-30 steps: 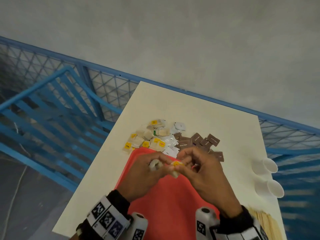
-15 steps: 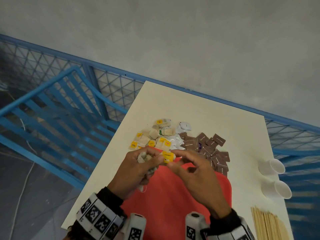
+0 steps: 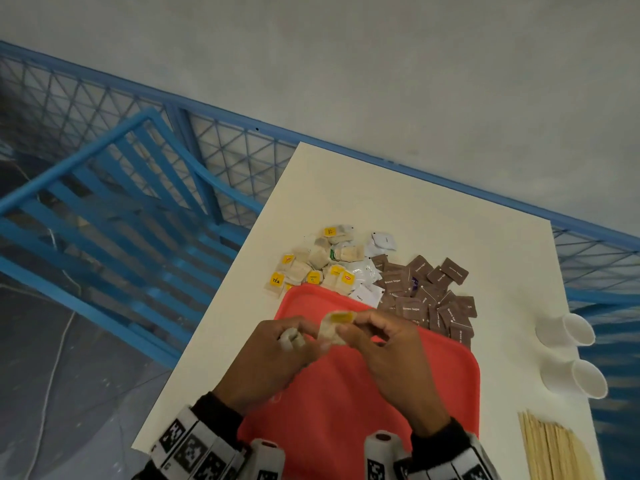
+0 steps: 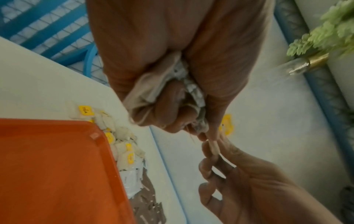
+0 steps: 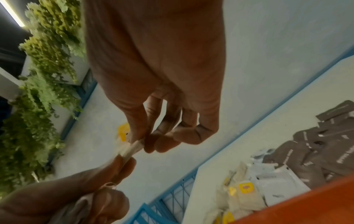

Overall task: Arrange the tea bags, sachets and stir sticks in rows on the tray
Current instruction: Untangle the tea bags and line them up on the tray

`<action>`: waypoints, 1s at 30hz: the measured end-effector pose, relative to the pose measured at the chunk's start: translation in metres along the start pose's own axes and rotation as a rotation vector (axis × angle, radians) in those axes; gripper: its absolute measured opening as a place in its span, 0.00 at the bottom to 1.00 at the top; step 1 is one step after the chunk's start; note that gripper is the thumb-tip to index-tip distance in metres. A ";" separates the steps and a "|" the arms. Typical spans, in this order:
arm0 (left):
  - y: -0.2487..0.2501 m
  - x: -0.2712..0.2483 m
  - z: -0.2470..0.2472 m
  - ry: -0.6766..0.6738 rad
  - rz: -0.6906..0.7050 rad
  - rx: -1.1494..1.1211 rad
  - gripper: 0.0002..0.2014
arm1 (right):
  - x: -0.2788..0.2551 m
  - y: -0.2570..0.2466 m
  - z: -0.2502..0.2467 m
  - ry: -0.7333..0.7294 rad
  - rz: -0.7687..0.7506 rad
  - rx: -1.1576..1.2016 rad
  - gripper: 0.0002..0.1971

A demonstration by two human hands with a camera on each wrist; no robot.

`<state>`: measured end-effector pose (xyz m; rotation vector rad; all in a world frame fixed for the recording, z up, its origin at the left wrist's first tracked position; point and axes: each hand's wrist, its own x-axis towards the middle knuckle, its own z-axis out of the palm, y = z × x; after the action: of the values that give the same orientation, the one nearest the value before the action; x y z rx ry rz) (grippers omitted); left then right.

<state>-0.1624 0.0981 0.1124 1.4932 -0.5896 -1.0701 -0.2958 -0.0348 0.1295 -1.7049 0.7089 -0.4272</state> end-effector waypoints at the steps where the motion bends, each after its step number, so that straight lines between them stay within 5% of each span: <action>1: -0.007 0.000 -0.003 0.024 -0.013 0.051 0.05 | 0.003 0.007 0.003 -0.009 0.035 0.009 0.12; 10: -0.094 0.032 -0.066 0.341 -0.260 0.534 0.20 | 0.076 0.117 0.069 0.047 0.475 -0.082 0.14; 17: -0.115 0.046 -0.070 0.201 -0.388 0.709 0.18 | 0.117 0.136 0.095 0.105 0.555 -0.207 0.13; 23: -0.132 0.047 -0.071 0.213 -0.422 0.711 0.14 | 0.120 0.132 0.101 0.164 0.574 -0.340 0.22; 30: -0.117 0.036 -0.081 0.231 -0.370 0.621 0.23 | 0.103 0.108 0.095 0.182 0.503 -0.314 0.17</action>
<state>-0.0992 0.1349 -0.0152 2.3037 -0.5146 -1.0131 -0.1847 -0.0466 -0.0078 -1.7074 1.3550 -0.1192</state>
